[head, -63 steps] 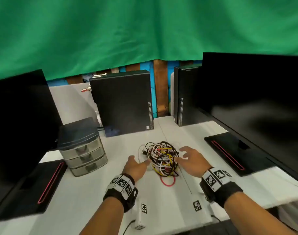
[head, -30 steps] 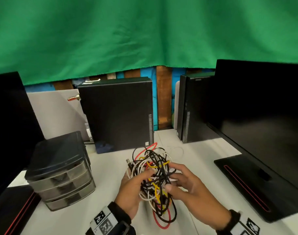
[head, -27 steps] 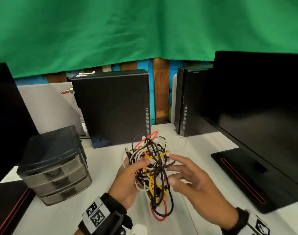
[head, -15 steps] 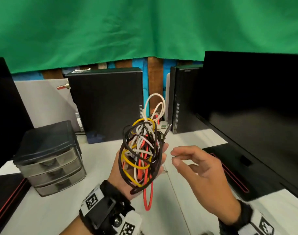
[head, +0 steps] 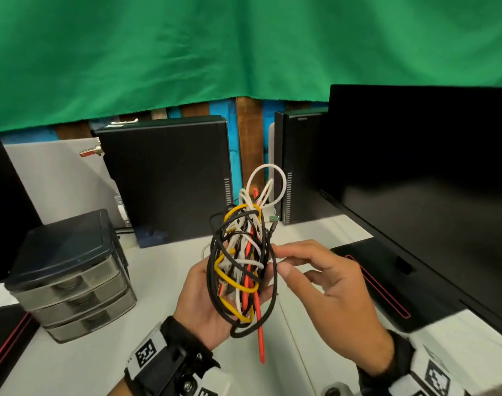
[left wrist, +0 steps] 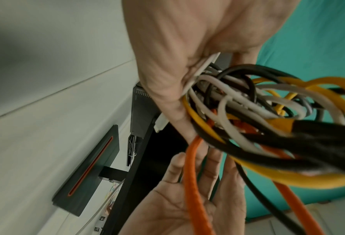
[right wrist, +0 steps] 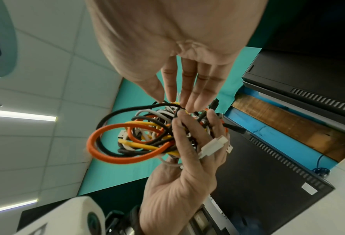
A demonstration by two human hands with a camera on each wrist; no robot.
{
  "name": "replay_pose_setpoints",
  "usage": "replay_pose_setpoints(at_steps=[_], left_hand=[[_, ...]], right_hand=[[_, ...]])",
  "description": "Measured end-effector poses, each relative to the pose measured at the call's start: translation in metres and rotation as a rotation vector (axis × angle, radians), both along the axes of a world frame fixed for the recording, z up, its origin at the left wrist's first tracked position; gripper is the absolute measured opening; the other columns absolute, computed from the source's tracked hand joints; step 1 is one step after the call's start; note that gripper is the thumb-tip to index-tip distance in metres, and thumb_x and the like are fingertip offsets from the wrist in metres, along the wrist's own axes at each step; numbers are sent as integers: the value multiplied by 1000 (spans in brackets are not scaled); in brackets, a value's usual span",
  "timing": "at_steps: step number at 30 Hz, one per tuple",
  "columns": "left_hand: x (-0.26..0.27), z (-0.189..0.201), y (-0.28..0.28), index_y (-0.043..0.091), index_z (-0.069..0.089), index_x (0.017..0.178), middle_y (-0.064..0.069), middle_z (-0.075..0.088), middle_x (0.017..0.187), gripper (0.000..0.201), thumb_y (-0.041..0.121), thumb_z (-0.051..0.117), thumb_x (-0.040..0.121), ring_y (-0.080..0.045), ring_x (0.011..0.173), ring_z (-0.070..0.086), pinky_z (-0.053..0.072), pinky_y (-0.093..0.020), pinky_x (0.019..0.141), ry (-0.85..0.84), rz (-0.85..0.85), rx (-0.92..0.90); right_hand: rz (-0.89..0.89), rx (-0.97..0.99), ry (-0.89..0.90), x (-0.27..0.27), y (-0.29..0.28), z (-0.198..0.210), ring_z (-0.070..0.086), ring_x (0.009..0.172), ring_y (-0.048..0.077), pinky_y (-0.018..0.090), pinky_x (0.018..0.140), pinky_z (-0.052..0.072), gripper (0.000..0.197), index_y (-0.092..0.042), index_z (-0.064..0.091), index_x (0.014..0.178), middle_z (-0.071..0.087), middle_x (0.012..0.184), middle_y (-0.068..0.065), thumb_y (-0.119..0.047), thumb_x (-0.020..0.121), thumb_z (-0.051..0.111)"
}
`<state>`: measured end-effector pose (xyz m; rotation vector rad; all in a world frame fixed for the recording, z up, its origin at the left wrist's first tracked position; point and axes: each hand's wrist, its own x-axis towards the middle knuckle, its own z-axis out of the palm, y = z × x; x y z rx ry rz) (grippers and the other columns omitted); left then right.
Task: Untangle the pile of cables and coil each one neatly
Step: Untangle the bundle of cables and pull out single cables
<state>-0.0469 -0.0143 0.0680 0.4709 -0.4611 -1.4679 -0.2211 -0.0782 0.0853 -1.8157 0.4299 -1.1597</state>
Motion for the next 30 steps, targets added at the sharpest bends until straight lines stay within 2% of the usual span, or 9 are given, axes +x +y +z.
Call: replay_pose_setpoints(at_steps=[5, 8, 12, 17, 21, 26, 28, 29, 30], left_hand=[[-2, 0, -4, -1, 73, 109, -19, 71, 103, 65, 21, 94, 52, -33, 86, 70, 60, -42, 79, -17, 22, 51], [-5, -1, -5, 1, 75, 106, -16, 72, 99, 64, 26, 94, 50, -28, 82, 69, 55, -39, 80, -45, 29, 73], [-7, -3, -6, -1, 73, 109, -16, 72, 93, 70, 24, 95, 47, -27, 76, 69, 58, -39, 73, -35, 15, 72], [-14, 1, -3, -1, 78, 91, -15, 75, 82, 56, 18, 98, 43, -26, 70, 73, 60, -36, 69, -4, -1, 60], [-14, 0, -2, -2, 79, 85, -15, 75, 79, 58, 18, 101, 35, -26, 67, 74, 61, -36, 67, 7, -17, 46], [-16, -3, -1, 1, 79, 86, -17, 74, 86, 55, 19, 96, 37, -28, 67, 73, 63, -37, 61, 95, 78, 32], [-10, -14, -2, -3, 78, 97, -21, 74, 91, 75, 16, 100, 28, -32, 71, 74, 63, -41, 58, 118, 92, -3], [-8, -17, -2, -6, 71, 113, -26, 72, 100, 82, 15, 100, 40, -37, 82, 74, 62, -46, 66, 82, 108, -18], [-9, -15, -2, -10, 56, 132, -34, 65, 115, 75, 17, 88, 70, -44, 101, 68, 57, -54, 85, 80, 116, -92]], right_hand=[[3, 32, 7, 0, 1, 1, 67, 97, 15, 20, 73, 54, 16, -28, 75, 101, 72, 100, -10, -22, 87, 69], [-2, 38, 40, 0, 2, -1, 67, 98, 12, 19, 74, 53, 21, -28, 73, 103, 72, 100, -13, -11, 90, 71], [6, 51, 33, -1, 2, 1, 67, 96, 11, 18, 72, 53, 24, -27, 72, 104, 72, 100, -14, -7, 90, 70], [10, 59, 34, -1, 3, 1, 67, 95, 12, 19, 74, 53, 27, -30, 71, 107, 72, 100, -15, -8, 91, 70], [24, 57, 30, -1, 2, 1, 67, 96, 13, 19, 74, 53, 27, -32, 70, 107, 71, 102, -15, -10, 91, 70], [6, -48, -1, -1, 5, -3, 66, 98, 18, 17, 70, 52, 21, -24, 72, 107, 69, 102, -9, -14, 89, 72], [-6, -163, 59, -2, 8, -3, 63, 100, 18, 21, 74, 53, 21, -27, 72, 107, 65, 99, -13, -24, 87, 70], [-6, -208, 102, -2, 9, -3, 62, 102, 17, 22, 76, 52, 24, -30, 72, 110, 63, 99, -15, -29, 86, 69], [-3, -240, 144, -2, 11, -3, 61, 103, 16, 20, 78, 50, 27, -33, 72, 112, 61, 100, -16, -33, 85, 69]])
